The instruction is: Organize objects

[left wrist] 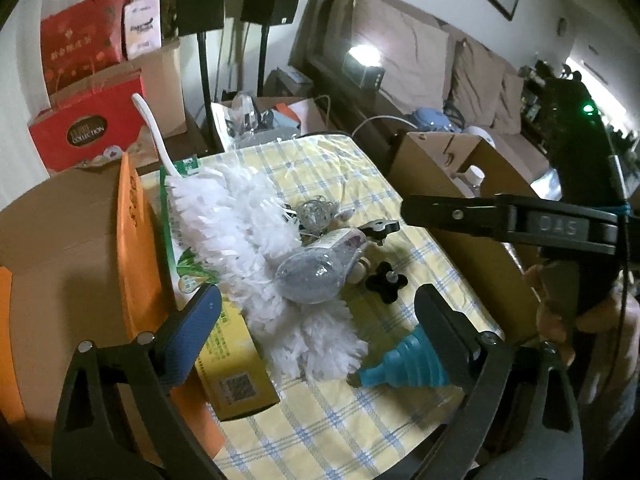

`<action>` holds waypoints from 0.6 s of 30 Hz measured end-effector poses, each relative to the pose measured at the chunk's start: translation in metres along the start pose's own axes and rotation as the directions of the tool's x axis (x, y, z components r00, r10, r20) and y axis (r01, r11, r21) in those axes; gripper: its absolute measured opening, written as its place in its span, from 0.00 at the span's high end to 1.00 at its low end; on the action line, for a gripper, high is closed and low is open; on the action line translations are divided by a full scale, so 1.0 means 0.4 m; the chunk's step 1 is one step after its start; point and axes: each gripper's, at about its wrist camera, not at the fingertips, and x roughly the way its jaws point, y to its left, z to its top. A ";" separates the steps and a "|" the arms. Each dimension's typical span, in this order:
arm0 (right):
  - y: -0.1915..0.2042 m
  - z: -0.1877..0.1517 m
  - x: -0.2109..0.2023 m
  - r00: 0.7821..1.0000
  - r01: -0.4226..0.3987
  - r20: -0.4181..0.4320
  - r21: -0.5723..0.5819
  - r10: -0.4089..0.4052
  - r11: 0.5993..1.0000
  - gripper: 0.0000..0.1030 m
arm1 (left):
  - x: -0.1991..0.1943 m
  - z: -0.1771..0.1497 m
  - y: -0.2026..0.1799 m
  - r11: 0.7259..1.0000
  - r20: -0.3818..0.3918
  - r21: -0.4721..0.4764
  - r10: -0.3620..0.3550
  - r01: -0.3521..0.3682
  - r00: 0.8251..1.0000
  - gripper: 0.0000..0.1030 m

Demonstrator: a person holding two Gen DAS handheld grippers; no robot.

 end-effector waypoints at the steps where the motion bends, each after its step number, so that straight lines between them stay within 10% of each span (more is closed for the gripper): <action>1: -0.005 0.005 0.010 1.000 0.006 -0.007 0.004 -0.006 1.000 0.15 | 0.004 0.001 -0.002 1.000 0.001 0.001 0.000 0.000 1.000 0.08; 18: -0.043 0.016 0.111 0.972 0.202 -0.087 -0.176 -0.220 0.963 0.51 | -0.024 -0.030 -0.009 1.000 0.000 -0.001 0.015 -0.015 1.000 0.08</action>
